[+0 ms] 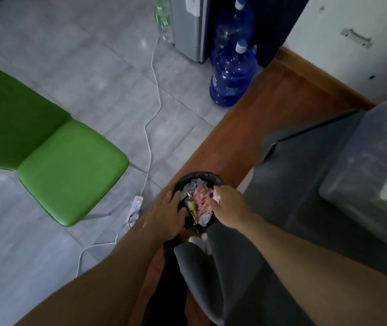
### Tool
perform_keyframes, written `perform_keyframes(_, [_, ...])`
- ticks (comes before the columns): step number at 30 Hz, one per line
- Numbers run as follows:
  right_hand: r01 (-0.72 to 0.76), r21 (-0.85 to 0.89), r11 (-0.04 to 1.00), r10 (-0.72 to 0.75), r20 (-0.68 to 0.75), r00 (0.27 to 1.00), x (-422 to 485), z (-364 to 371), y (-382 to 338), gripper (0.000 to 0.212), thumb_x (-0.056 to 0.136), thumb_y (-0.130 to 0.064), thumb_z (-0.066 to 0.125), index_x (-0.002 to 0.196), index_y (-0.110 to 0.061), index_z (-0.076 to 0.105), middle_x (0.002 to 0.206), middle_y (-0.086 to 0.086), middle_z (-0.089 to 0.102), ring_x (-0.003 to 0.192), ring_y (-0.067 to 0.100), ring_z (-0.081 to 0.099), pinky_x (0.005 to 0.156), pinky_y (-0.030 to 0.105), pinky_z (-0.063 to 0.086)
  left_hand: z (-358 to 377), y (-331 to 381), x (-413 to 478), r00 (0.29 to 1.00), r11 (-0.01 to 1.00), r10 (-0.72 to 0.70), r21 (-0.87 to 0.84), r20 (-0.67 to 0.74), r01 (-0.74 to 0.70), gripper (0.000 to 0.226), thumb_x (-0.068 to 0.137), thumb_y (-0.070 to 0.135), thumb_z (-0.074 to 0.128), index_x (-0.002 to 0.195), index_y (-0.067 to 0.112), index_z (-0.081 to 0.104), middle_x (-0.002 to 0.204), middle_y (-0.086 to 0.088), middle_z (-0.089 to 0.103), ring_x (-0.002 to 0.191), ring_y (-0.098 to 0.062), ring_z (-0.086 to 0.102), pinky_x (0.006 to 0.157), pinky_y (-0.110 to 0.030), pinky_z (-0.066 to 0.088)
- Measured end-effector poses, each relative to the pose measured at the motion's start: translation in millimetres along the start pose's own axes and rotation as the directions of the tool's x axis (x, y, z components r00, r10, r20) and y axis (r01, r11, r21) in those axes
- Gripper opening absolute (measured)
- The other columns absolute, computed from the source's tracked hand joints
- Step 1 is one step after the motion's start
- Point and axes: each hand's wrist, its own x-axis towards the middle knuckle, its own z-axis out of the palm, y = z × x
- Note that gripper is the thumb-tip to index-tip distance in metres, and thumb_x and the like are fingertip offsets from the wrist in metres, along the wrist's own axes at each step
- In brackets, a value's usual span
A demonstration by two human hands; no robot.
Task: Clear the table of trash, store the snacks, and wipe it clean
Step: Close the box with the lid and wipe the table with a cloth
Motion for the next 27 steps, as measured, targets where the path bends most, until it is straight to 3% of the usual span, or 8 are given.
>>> perform_keyframes(2, [-0.043, -0.002, 0.999, 0.043, 0.039, 0.998, 23, 21, 7, 0.056, 0.103, -0.049, 0.037, 0.149, -0.017, 0.04, 0.145, 0.01, 0.047, 0.133, 0.03, 0.045, 0.108, 0.048, 0.042, 12, -8, 21, 1.0, 0.994, 0.014, -0.111, 0.012, -0.013, 0.069, 0.092, 0.048, 0.03, 0.154, 0.017, 0.025, 0.16, -0.009, 0.025, 0.145, -0.03, 0.028, 0.115, -0.049, 0.032])
perform_keyframes(4, [-0.07, -0.013, 0.997, 0.07, 0.072, 0.995, 48, 41, 16, 0.057, 0.102, -0.048, 0.038, 0.151, -0.018, 0.036, 0.148, 0.008, 0.045, 0.135, 0.029, 0.042, 0.109, 0.048, 0.041, 27, -19, 43, 1.0, 0.996, -0.021, -0.089, 0.008, 0.022, 0.067, 0.095, 0.049, 0.031, 0.153, 0.015, 0.028, 0.158, -0.011, 0.027, 0.144, -0.031, 0.029, 0.115, -0.048, 0.03])
perform_keyframes(7, [-0.109, -0.051, 0.993, 0.114, 0.111, 0.987, 82, 73, 30, 0.055, 0.102, -0.045, 0.041, 0.15, -0.019, 0.037, 0.152, 0.007, 0.04, 0.14, 0.029, 0.035, 0.11, 0.049, 0.039, 58, -42, 80, 1.0, 1.0, -0.001, -0.011, 0.025, 0.002, 0.077, 0.09, 0.06, 0.017, 0.15, 0.015, 0.03, 0.154, -0.012, 0.034, 0.141, -0.03, 0.031, 0.113, -0.048, 0.032])
perform_keyframes(13, [-0.139, -0.13, 0.982, 0.161, 0.183, 0.97, 139, 137, 69, 0.057, 0.102, -0.048, 0.04, 0.151, -0.02, 0.035, 0.151, 0.008, 0.041, 0.137, 0.03, 0.039, 0.107, 0.05, 0.042, 126, -70, 142, 0.991, 0.996, 0.039, -0.087, 0.127, -0.028, 0.066, 0.101, 0.049, 0.035, 0.157, 0.023, 0.012, 0.165, -0.004, 0.008, 0.151, -0.026, 0.009, 0.119, -0.051, 0.021])
perform_keyframes(19, [-0.136, -0.193, 0.972, 0.174, 0.196, 0.965, 178, 183, 103, 0.058, 0.1, -0.052, 0.042, 0.15, -0.023, 0.037, 0.151, 0.008, 0.043, 0.137, 0.032, 0.041, 0.108, 0.054, 0.039, 172, -85, 191, 0.992, 0.993, 0.072, -0.103, 0.105, -0.062, 0.065, 0.101, 0.047, 0.038, 0.157, 0.024, 0.016, 0.164, 0.002, 0.013, 0.151, -0.022, 0.007, 0.117, -0.056, 0.021])
perform_keyframes(27, [-0.143, -0.119, 0.983, 0.162, 0.177, 0.971, 199, 195, 119, 0.065, 0.095, -0.059, 0.048, 0.15, -0.025, 0.038, 0.153, 0.001, 0.043, 0.137, 0.028, 0.044, 0.107, 0.056, 0.038, 185, -103, 207, 0.996, 0.985, 0.079, -0.156, 0.028, -0.074, 0.075, 0.089, 0.053, 0.041, 0.154, 0.019, 0.026, 0.156, -0.009, 0.033, 0.139, -0.033, 0.034, 0.108, -0.053, 0.038])
